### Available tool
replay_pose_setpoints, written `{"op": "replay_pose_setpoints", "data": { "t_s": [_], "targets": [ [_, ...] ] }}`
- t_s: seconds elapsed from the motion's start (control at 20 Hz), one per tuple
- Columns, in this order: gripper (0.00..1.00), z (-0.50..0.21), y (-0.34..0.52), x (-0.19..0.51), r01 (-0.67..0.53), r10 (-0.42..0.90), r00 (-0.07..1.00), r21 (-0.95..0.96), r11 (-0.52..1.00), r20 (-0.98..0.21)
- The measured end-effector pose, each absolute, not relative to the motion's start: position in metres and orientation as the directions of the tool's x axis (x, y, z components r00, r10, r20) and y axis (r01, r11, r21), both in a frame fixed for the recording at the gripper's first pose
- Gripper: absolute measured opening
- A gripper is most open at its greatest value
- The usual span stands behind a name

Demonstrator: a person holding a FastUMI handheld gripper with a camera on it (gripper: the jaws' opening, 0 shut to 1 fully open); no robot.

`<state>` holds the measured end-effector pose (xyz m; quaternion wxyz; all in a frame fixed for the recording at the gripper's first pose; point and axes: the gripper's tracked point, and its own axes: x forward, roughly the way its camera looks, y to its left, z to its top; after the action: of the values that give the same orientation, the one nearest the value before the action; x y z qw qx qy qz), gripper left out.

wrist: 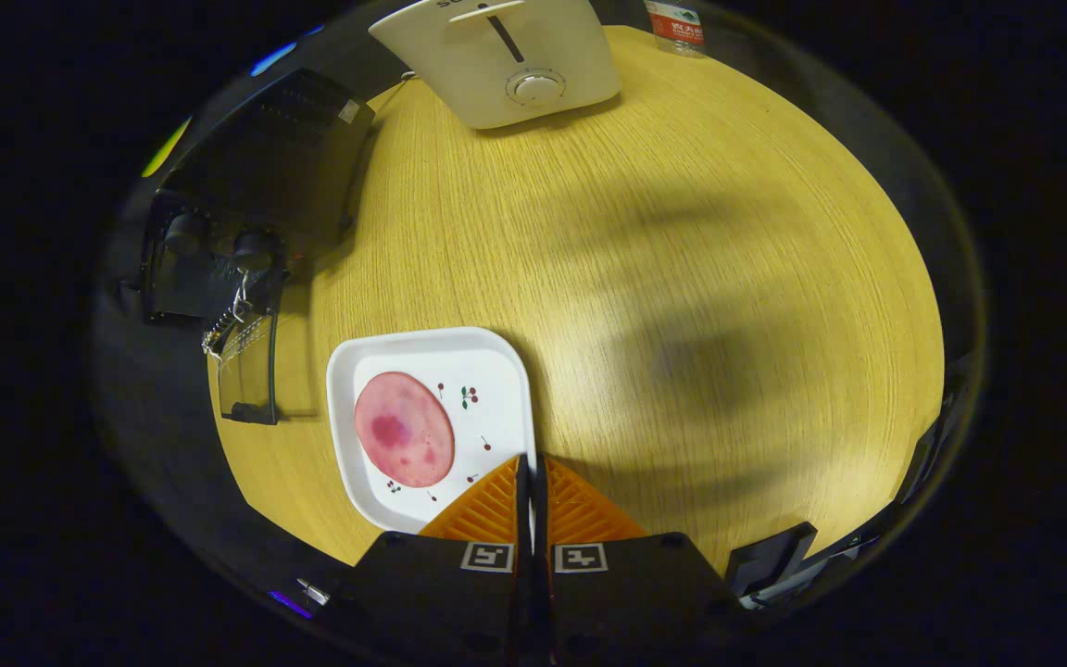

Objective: Open the toaster oven, put the food inside, and close the toaster oven door.

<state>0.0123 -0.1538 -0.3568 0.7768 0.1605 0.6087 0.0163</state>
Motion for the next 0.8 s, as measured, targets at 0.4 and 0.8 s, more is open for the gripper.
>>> {"op": "replay_pose_setpoints", "data": {
  "t_s": [0.4, 0.8],
  "targets": [
    [0.02, -0.354, -0.154, 0.013, 0.172, 0.283, 0.286, 0.340, 0.925, -0.915],
    [0.02, -0.321, -0.154, 0.019, 0.227, 0.396, 0.351, 0.487, 0.843, -0.849]
  ]
}}
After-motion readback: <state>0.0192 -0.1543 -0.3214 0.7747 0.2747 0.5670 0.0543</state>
